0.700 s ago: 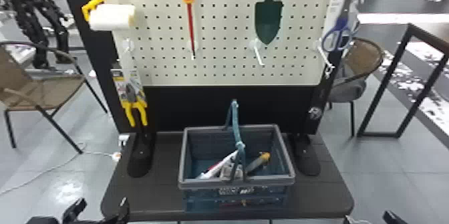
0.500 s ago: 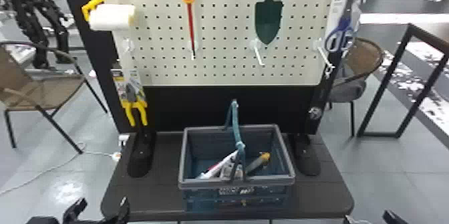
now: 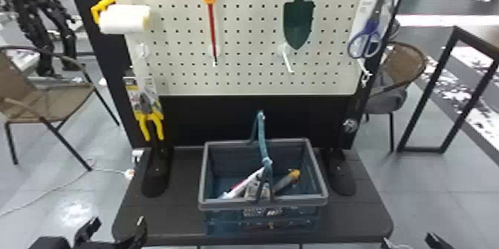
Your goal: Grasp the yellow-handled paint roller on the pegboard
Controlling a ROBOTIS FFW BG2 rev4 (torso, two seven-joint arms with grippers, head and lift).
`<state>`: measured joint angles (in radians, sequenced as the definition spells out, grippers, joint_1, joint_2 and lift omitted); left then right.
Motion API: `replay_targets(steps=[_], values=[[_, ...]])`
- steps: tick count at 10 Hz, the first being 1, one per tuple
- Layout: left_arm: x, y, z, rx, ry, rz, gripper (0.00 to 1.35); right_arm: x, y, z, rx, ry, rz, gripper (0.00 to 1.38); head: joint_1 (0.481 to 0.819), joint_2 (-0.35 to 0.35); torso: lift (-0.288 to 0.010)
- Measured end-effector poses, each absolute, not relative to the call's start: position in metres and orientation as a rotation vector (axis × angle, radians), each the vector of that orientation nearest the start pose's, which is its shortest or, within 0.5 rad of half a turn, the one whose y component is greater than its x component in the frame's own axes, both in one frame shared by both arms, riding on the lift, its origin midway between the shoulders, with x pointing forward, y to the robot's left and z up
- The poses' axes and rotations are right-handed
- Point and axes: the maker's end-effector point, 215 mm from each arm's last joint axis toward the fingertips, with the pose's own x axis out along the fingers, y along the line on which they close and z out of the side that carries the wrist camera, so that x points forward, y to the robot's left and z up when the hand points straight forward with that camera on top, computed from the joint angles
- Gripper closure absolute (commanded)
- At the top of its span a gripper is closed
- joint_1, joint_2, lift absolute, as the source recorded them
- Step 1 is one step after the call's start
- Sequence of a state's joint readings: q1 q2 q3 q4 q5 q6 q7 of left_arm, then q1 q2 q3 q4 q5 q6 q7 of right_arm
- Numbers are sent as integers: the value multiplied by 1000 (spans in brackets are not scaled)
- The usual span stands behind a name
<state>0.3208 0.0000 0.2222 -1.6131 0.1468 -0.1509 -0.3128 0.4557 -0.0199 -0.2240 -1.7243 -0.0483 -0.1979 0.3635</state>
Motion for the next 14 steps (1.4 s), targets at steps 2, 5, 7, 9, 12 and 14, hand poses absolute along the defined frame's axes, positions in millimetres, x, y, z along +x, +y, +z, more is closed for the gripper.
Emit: replay_targets(steps=[2, 5, 7, 9, 12, 14], values=[[481, 295, -420, -110, 88, -75, 163, 425, -286, -430, -40, 108, 153, 297, 549, 0, -100], [520, 300, -362, -119, 57, -108, 165, 425, -286, -432, -42, 111, 153, 300, 549, 0, -100], [548, 310, -320, -105, 41, -141, 173, 426, -285, -435, -42, 116, 155, 300, 549, 0, -100], [575, 327, -267, -80, 5, -166, 176, 423, -283, -439, -36, 125, 156, 300, 549, 0, -100], [609, 359, -178, -18, -71, -178, 168, 422, -276, -443, -31, 135, 167, 300, 549, 0, -100], [626, 370, -121, -10, -118, -210, 165, 423, -271, -446, -26, 140, 175, 300, 549, 0, -100]])
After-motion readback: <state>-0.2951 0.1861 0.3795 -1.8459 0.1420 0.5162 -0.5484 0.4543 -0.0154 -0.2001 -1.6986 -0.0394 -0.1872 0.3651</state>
